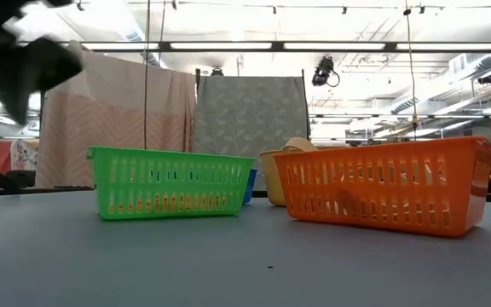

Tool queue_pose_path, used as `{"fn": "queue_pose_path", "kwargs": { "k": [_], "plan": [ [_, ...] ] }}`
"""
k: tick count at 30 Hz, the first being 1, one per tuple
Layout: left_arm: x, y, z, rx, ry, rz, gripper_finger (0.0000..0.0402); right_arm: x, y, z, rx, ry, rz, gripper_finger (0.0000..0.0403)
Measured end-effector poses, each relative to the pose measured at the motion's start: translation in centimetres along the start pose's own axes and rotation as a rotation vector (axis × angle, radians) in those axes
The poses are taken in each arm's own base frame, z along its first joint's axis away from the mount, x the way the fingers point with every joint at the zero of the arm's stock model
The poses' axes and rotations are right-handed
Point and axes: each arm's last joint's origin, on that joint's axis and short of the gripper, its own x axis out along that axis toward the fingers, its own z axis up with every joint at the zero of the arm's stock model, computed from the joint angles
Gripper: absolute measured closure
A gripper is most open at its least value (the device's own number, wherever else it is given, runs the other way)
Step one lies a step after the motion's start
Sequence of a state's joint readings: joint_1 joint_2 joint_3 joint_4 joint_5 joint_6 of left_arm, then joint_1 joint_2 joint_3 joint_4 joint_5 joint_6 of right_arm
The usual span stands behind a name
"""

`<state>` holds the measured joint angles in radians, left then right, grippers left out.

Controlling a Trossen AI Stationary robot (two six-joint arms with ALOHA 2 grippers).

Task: Sort rubber bands into baskets
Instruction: Put the yellow rubber band into the orange bin

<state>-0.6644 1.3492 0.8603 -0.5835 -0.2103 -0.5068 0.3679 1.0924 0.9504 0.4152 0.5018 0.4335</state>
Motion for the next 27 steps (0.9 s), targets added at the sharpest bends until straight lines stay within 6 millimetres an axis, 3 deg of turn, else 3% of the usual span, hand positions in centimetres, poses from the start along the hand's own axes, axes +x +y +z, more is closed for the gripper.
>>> {"fn": "queue_pose_path", "kwargs": {
  "k": [2,6,18,21,25,27],
  "plan": [
    [0.9,-0.8,-1.8,0.061,0.049,0.005,0.0181,0.0,0.0,0.0,-0.001,0.002,-0.001,0.0151],
    [2.7,-1.3,-3.3,0.122,0.137,0.036,0.0187,0.0,0.0,-0.1,0.004,0.004,-0.003,0.0151],
    [6.1,-1.8,-4.5,0.21,0.288,0.028,0.0194,0.0,0.0,-0.1,0.005,0.004,-0.004,0.0151],
    [6.2,-1.8,-4.4,0.173,0.293,0.029,0.0241,0.0,0.0,-0.1,0.007,0.004,-0.004,0.0151],
    [5.7,-1.2,-3.9,0.088,0.319,0.055,0.0373,0.0,0.0,-0.1,0.013,0.004,-0.004,0.0151],
    [5.0,-0.7,-3.6,0.049,0.325,0.074,0.0388,0.0,0.0,-0.1,0.014,0.003,-0.004,0.0151]
  ]
}}
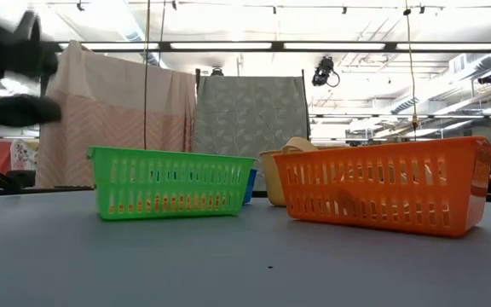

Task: Sort rubber bands into baskets
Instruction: Put the yellow rubber band into the orange bin

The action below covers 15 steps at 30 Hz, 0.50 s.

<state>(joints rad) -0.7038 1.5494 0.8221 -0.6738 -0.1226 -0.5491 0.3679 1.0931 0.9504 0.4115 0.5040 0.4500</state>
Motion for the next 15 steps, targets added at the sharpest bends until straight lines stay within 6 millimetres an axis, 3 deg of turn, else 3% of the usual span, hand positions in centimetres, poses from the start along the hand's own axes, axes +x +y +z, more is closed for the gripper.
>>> {"fn": "queue_pose_path", "kwargs": {
  "k": [4,10,15],
  "plan": [
    [-4.0,1.1,0.5,-0.039,-0.072,0.045,0.0396,0.0,0.0,0.1,0.003,-0.005,0.003,0.0151],
    [-11.5,3.2,2.5,-0.156,-0.392,0.093,0.0398,0.0,0.1,0.1,0.01,-0.011,0.006,0.0151],
    [-14.0,5.2,5.9,-0.207,-0.559,0.186,0.04,0.0,0.1,0.4,0.017,-0.032,0.011,0.0151]
  ]
}}
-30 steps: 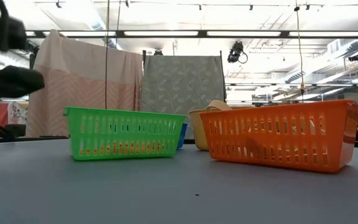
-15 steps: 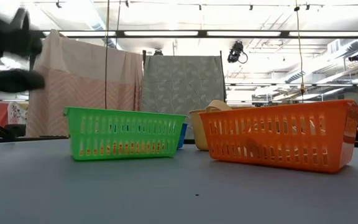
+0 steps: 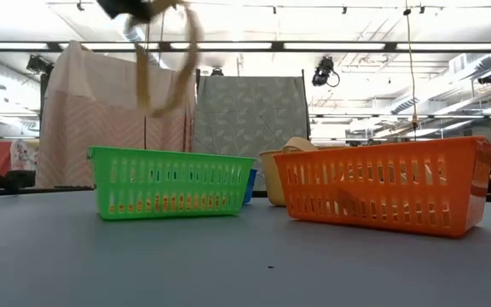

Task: Sort rubber bands into baskets
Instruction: Put the yellow rubber band into the orange bin

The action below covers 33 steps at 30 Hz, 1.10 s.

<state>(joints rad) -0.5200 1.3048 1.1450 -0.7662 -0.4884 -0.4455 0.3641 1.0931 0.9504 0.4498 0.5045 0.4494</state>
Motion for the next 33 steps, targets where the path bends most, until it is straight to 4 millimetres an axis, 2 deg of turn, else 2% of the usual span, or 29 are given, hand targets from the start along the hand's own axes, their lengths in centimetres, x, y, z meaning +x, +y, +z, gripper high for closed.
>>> {"fn": "queue_pose_path", "kwargs": {
  "k": [2,8,11,15,20,25,33],
  "plan": [
    [1.3,0.3,1.4,0.019,-0.045,0.02,0.04,0.0,0.0,0.1,-0.001,-0.008,0.003,0.0151],
    [7.2,0.6,5.3,0.002,-0.26,0.035,0.04,0.1,0.0,0.7,-0.012,-0.072,-0.006,0.0151],
    [10.1,0.4,6.8,-0.06,-0.391,-0.023,0.0401,0.0,0.2,1.0,-0.026,-0.102,0.004,0.0151],
    [13.0,-0.1,8.2,-0.15,-0.561,-0.122,0.0401,-0.1,0.2,1.2,-0.03,-0.115,0.009,0.0151],
    [16.1,-1.1,7.4,-0.22,-0.558,-0.175,0.0401,-0.2,0.3,1.5,-0.026,-0.121,0.015,0.0151],
    [19.1,-1.8,5.7,-0.27,-0.48,-0.176,0.0401,-0.3,0.3,1.6,-0.029,-0.122,0.015,0.0151],
    [22.6,-2.3,3.9,-0.28,-0.461,-0.167,0.039,-0.2,0.3,1.5,-0.03,-0.121,0.015,0.0151]
  ]
}}
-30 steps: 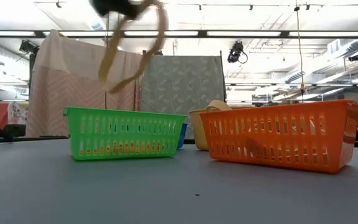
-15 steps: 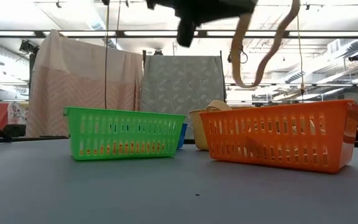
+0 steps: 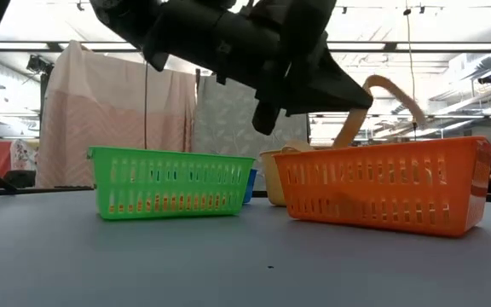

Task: Sort rubber bands into baskets
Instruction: Put the yellow rubber band into the orange bin

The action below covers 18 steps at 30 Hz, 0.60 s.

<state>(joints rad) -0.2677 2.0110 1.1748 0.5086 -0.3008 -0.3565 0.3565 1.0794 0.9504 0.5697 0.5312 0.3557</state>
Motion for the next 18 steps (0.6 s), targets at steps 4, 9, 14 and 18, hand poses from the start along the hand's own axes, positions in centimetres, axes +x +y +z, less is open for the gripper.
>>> {"fn": "queue_pose_path", "kwargs": {
  "k": [4,9,14,18],
  "plan": [
    [0.1,0.1,-0.4,0.018,0.033,0.0,0.0388,0.0,0.0,0.0,0.0,0.001,0.001,0.0151],
    [0.0,0.0,-0.5,0.023,0.071,-0.049,0.0374,0.0,0.0,0.0,-0.001,0.002,0.001,0.0151],
    [-0.1,0.0,-1.2,0.064,0.159,-0.092,0.0321,0.0,0.0,0.0,-0.019,0.003,0.0,0.0151],
    [-0.2,0.2,-1.6,0.078,0.206,-0.086,0.0258,0.0,0.0,0.0,-0.024,0.004,0.001,0.0151]
  ]
}}
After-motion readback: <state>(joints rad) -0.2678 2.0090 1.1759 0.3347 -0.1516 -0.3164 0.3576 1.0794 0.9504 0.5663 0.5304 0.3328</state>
